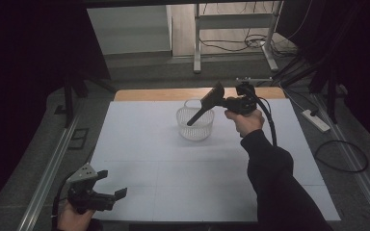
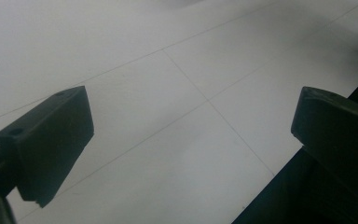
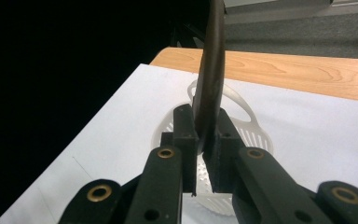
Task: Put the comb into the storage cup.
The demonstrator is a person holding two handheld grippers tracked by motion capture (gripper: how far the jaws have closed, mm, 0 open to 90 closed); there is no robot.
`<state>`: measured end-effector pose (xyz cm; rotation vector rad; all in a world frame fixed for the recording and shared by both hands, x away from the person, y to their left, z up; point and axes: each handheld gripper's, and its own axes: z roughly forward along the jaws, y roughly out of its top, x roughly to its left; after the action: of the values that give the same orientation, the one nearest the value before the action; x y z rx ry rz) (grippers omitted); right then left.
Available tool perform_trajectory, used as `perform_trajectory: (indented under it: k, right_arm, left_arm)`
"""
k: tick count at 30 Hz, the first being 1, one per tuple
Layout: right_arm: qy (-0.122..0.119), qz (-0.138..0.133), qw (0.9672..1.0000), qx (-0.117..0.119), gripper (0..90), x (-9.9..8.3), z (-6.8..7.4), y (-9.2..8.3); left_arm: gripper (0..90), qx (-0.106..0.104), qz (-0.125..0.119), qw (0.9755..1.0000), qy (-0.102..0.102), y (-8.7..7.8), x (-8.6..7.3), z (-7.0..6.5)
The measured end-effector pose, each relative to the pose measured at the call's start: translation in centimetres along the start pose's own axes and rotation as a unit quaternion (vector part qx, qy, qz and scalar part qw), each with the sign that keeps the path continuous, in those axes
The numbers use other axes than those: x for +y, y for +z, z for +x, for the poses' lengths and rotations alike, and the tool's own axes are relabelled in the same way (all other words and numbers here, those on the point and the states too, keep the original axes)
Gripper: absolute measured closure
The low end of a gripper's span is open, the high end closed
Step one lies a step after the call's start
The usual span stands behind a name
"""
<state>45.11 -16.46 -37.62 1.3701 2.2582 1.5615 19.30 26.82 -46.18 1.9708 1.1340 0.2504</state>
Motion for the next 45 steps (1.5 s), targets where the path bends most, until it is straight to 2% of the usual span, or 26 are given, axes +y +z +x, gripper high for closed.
perform_trajectory:
  k: [10, 24, 32, 40, 45]
  right_arm:
    - [-0.008, 0.006, 0.9999, -0.008, 83.4, -0.6, 0.0, 1.0]
    - [-0.006, 0.014, 0.9998, -0.015, 83.3, -1.4, -0.3, 2.3]
    - [-0.004, 0.020, 0.9997, -0.014, 83.3, -1.8, -0.4, 3.0]
    - [-0.012, 0.028, 0.9993, -0.019, 83.3, -2.2, -0.2, 3.9]
    - [-0.006, 0.027, 0.9995, -0.013, 83.3, -2.4, -0.2, 4.3]
  left_arm:
    - [0.0, -0.001, 0.000, 1.0000, -0.002, 0.0, 0.0, 0.0]
    - [0.0, -0.001, 0.002, 1.0000, -0.004, 0.0, 0.0, 0.1]
    - [0.1, -0.002, 0.002, 1.0000, -0.006, 0.0, 0.0, 0.1]
    - [0.2, -0.002, 0.002, 1.0000, -0.007, 0.0, 0.0, 0.2]
    - [0.4, -0.002, 0.003, 1.0000, -0.008, 0.0, 0.0, 0.2]
